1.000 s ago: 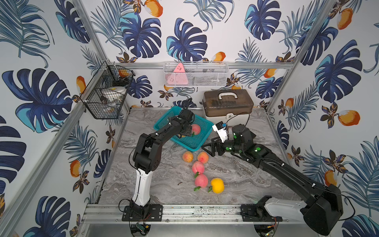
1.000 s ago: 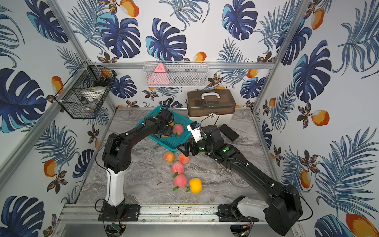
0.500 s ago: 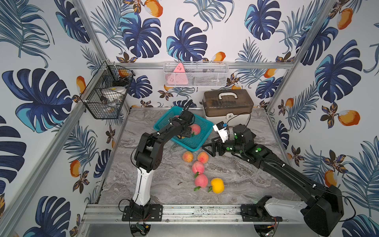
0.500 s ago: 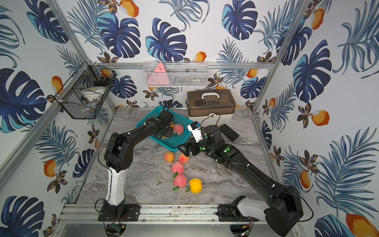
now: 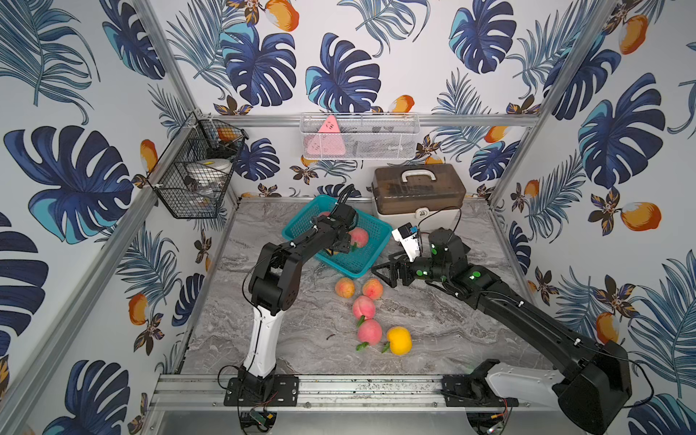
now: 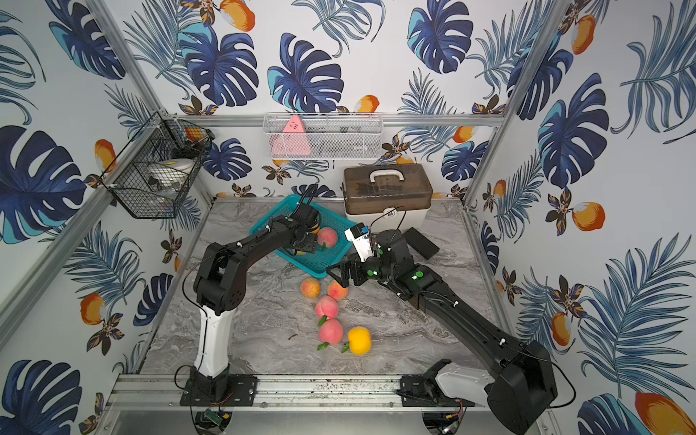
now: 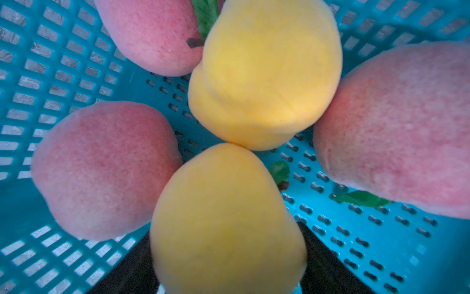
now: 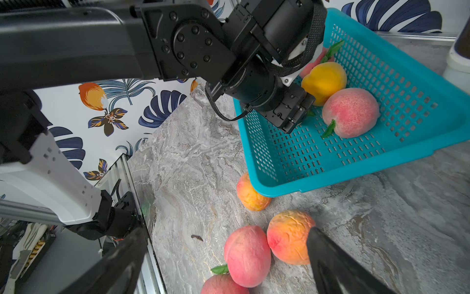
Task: Put the peaches into the basket
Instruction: Place the peach in the basket.
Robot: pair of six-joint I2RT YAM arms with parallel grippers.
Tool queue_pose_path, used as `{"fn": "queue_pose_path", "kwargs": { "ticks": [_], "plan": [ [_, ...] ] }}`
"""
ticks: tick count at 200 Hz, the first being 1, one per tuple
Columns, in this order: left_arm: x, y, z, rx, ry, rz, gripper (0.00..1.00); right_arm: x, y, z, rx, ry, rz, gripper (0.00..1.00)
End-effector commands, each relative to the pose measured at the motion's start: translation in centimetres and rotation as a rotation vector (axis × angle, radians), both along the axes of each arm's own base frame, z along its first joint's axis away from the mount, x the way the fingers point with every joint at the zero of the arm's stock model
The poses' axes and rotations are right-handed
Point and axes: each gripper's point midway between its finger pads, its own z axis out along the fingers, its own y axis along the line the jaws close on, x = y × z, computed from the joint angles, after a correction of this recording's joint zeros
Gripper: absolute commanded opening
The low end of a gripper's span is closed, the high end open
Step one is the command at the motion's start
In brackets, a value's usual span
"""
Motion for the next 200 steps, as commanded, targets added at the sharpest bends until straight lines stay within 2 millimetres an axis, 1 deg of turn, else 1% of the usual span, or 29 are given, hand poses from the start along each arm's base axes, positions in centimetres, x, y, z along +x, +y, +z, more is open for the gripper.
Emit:
{"fn": "queue_pose_path", "kwargs": {
  "ticks": [1,48,62,133,168,200],
  "plan": [
    [0.3,0.4,0.2,0.024,-0.006,0.0,0.77,0.2,-0.1,0.7,0.017,-0.021,-0.005,1.0],
    [0.3,0.3,0.5,0.017,-0.01,-0.003,0.82,0.2,-0.3,0.6,0.019,-0.018,-0.01,1.0],
    [0.2,0.2,0.5,0.011,-0.008,-0.005,0.82,0.2,-0.4,0.7,0.017,-0.02,-0.011,1.0],
    [-0.1,-0.1,2.7,-0.01,-0.033,-0.016,0.88,-0.1,-0.8,0.7,0.013,-0.023,-0.018,1.0],
    [-0.6,-0.2,3.6,-0.008,-0.038,-0.027,0.88,-0.2,-1.1,0.7,-0.001,-0.027,-0.022,1.0],
    [-1.0,-0.3,4.4,-0.008,-0.044,-0.031,0.88,-0.4,-1.3,1.3,0.006,-0.035,-0.026,1.0]
  ]
}}
